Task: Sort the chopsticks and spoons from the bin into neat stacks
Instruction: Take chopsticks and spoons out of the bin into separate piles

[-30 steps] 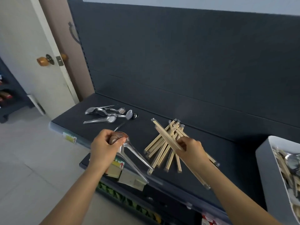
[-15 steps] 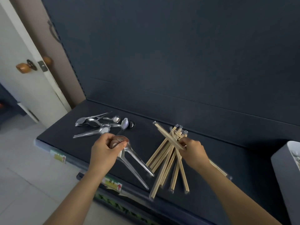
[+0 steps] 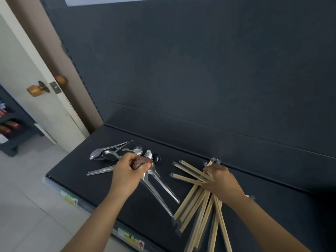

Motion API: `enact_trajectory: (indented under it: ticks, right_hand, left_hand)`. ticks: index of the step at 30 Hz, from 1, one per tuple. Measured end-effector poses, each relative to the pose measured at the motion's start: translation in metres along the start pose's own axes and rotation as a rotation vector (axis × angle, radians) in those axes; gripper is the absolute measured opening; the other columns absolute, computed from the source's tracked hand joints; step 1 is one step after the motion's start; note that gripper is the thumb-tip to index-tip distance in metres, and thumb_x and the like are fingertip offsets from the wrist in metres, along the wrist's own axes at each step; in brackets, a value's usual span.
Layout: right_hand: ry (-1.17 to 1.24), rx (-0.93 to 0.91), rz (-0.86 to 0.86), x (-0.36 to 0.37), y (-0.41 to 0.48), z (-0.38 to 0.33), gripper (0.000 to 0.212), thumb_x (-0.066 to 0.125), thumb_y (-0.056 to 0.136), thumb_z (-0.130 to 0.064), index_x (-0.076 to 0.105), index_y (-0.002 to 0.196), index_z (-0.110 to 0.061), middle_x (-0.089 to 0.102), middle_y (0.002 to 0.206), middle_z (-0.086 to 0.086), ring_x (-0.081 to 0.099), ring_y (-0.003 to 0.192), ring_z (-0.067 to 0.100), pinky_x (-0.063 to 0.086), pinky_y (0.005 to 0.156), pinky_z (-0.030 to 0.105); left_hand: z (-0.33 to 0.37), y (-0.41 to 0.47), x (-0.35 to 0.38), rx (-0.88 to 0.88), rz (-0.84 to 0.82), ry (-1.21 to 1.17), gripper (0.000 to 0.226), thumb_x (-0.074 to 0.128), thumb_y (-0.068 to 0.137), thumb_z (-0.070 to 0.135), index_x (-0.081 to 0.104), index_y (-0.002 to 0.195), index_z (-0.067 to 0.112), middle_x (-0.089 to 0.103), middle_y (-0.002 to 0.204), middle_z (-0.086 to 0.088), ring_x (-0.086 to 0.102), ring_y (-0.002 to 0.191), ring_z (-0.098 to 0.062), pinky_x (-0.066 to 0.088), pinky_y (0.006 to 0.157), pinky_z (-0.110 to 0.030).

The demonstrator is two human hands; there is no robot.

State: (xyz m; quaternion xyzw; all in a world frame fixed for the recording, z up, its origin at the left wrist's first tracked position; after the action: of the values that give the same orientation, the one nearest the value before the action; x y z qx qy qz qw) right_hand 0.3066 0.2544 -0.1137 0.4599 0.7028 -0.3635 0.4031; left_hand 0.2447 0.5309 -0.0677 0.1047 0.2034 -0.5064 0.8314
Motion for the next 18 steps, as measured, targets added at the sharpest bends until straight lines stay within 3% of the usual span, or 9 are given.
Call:
enact_trajectory:
  ticks: [3, 11, 15, 18]
  right_hand:
    - [0.037, 0.010, 0.052, -0.005, 0.010, -0.007, 0.049, 0.068, 0.083, -0.036, 0.053, 0.128, -0.021, 0.051, 0.129, -0.003, 0.045, 0.122, 0.016, 0.040, 0.099, 0.028]
    - [0.069, 0.004, 0.196, 0.002, 0.039, -0.069, 0.039, 0.070, 0.083, -0.027, 0.061, 0.119, -0.018, 0.058, 0.120, 0.000, 0.052, 0.116, 0.021, 0.042, 0.097, 0.030]
    - [0.039, 0.070, 0.202, 0.014, 0.043, -0.096, 0.037, 0.069, 0.083, -0.024, 0.062, 0.119, -0.017, 0.059, 0.120, 0.000, 0.052, 0.117, 0.020, 0.041, 0.096, 0.027]
    - [0.022, 0.131, 0.226, 0.016, 0.040, -0.102, 0.036, 0.069, 0.081, -0.022, 0.064, 0.117, -0.017, 0.062, 0.116, 0.002, 0.054, 0.115, 0.021, 0.040, 0.095, 0.025]
  left_hand:
    - [-0.002, 0.018, -0.005, 0.003, -0.014, 0.007, 0.023, 0.079, 0.073, 0.018, 0.061, 0.088, 0.019, 0.068, 0.085, 0.001, 0.065, 0.082, -0.013, 0.051, 0.076, -0.029]
    - [-0.036, 0.093, -0.040, 0.000, -0.148, 0.070, 0.023, 0.079, 0.072, 0.019, 0.059, 0.083, 0.019, 0.068, 0.083, -0.001, 0.066, 0.081, -0.018, 0.054, 0.078, -0.039]
    - [-0.046, 0.131, -0.038, 0.079, -0.270, 0.193, 0.026, 0.080, 0.072, 0.025, 0.059, 0.088, 0.020, 0.066, 0.086, 0.005, 0.063, 0.082, -0.011, 0.051, 0.077, -0.031]
    - [-0.051, 0.147, -0.018, 0.138, -0.357, 0.244, 0.028, 0.080, 0.071, 0.028, 0.058, 0.088, 0.021, 0.061, 0.083, 0.011, 0.059, 0.079, -0.008, 0.043, 0.067, -0.023]
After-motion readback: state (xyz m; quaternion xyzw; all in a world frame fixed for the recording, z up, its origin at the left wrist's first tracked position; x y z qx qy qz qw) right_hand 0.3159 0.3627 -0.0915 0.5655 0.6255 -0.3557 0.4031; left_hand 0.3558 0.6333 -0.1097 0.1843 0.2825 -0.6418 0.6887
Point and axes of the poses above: each hand's wrist, its own y-axis towards the middle knuckle, its own x-axis out of the palm, z = x × y, the point moved 7 cm from there along y, towards the middle knuckle
